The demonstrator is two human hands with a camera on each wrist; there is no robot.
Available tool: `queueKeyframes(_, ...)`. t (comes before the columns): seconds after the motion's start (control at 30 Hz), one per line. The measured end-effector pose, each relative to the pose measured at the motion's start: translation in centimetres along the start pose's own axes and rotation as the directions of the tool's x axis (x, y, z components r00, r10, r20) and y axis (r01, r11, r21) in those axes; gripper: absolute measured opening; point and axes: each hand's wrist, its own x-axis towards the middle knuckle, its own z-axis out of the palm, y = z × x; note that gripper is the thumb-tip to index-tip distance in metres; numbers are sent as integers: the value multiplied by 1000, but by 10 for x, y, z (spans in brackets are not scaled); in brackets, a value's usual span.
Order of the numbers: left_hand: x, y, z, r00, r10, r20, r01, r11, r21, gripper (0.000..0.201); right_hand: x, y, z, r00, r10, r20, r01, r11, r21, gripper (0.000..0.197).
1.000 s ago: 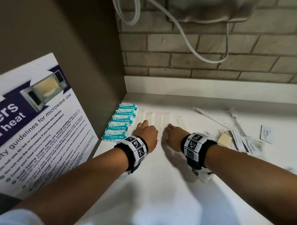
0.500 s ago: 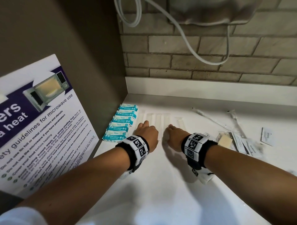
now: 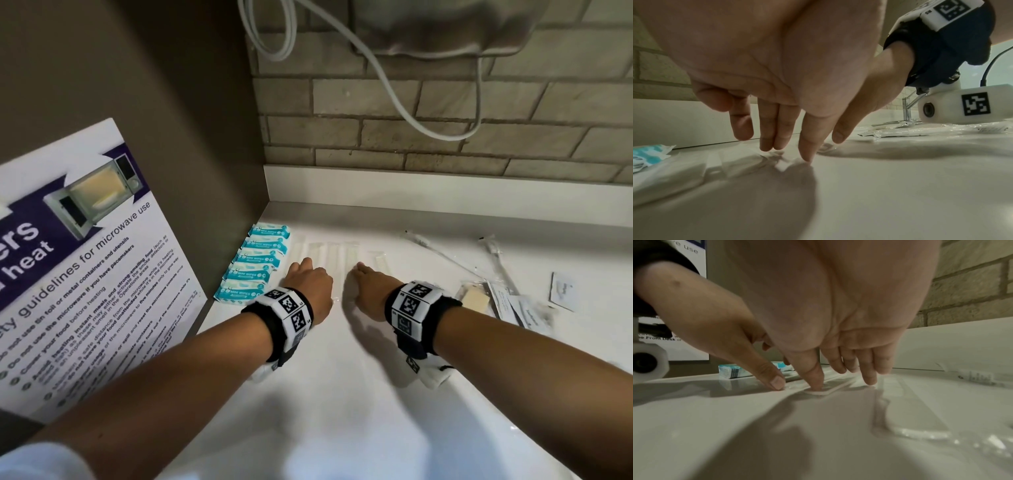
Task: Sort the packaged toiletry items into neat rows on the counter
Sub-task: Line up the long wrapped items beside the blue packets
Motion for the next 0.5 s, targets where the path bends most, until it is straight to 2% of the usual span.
queueKeyframes(0.1, 0, 2, -4, 998, 49, -26, -49, 999, 13, 24, -5, 7, -4, 998, -23, -64, 25, 999, 43, 61)
queueKeyframes(0.2, 4, 8, -4, 990, 123, -63, -123, 992, 3, 26, -11, 18, -11, 991, -14, -134, 8, 999, -47, 52)
queueKeyframes(0.37, 11, 24, 3, 968, 240, -75, -238, 971, 35, 32, -11, 34, -11, 999, 26, -24, -32, 943, -332, 44)
queueKeyframes(0.5, 13, 28, 12, 972, 234, -14, -232, 968, 95, 32, -10, 39, -2, 1000, 17, -2, -17, 935, -354, 37)
